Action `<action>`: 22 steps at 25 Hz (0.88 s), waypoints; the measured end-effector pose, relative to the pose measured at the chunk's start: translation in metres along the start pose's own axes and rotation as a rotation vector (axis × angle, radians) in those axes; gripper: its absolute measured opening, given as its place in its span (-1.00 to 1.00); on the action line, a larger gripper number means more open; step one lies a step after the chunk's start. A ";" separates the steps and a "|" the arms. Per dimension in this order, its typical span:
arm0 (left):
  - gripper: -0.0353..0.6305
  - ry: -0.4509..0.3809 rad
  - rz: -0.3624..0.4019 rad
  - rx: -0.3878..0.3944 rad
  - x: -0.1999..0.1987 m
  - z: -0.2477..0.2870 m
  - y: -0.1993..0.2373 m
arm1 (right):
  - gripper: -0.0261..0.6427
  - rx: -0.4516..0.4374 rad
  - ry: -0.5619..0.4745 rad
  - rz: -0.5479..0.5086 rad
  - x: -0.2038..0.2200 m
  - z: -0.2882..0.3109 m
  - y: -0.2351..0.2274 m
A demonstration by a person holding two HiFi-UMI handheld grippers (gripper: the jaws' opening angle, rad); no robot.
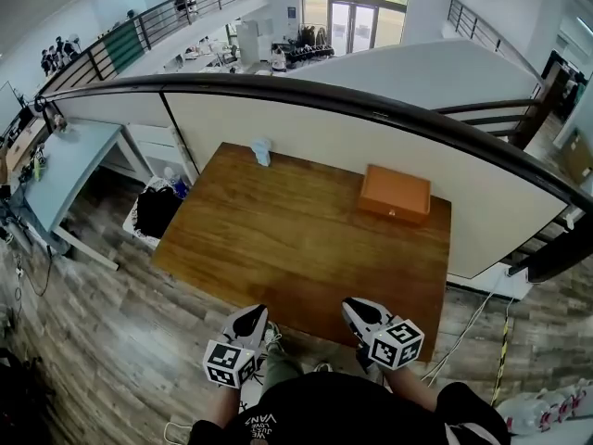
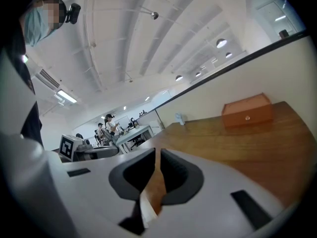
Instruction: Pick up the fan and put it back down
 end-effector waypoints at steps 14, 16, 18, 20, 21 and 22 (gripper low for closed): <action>-0.86 0.062 0.037 0.006 0.017 0.000 -0.032 | -0.89 0.003 0.046 -0.031 0.011 -0.010 0.001; -0.86 0.062 0.038 0.001 0.017 0.002 -0.033 | -0.89 0.006 0.048 -0.031 0.012 -0.010 0.001; -0.86 0.058 0.039 -0.004 0.015 0.004 -0.032 | -0.89 0.010 0.048 -0.030 0.012 -0.010 0.000; -0.86 0.056 0.042 -0.007 0.014 0.004 -0.030 | -0.89 0.015 0.047 -0.031 0.011 -0.010 0.000; -0.86 0.056 0.043 -0.009 0.014 0.004 -0.029 | -0.89 0.016 0.046 -0.032 0.011 -0.009 0.000; -0.86 0.055 0.042 -0.010 0.014 0.005 -0.028 | -0.89 0.017 0.044 -0.033 0.011 -0.008 0.000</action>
Point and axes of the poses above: the fingertips, and each gripper's own axes: z forward along the fingers, y to its left, x out of its underside, the point moved 10 cm from there along -z, backward along the fingers, and after that the axes turned 3 degrees about x, right-handed, at the moved point
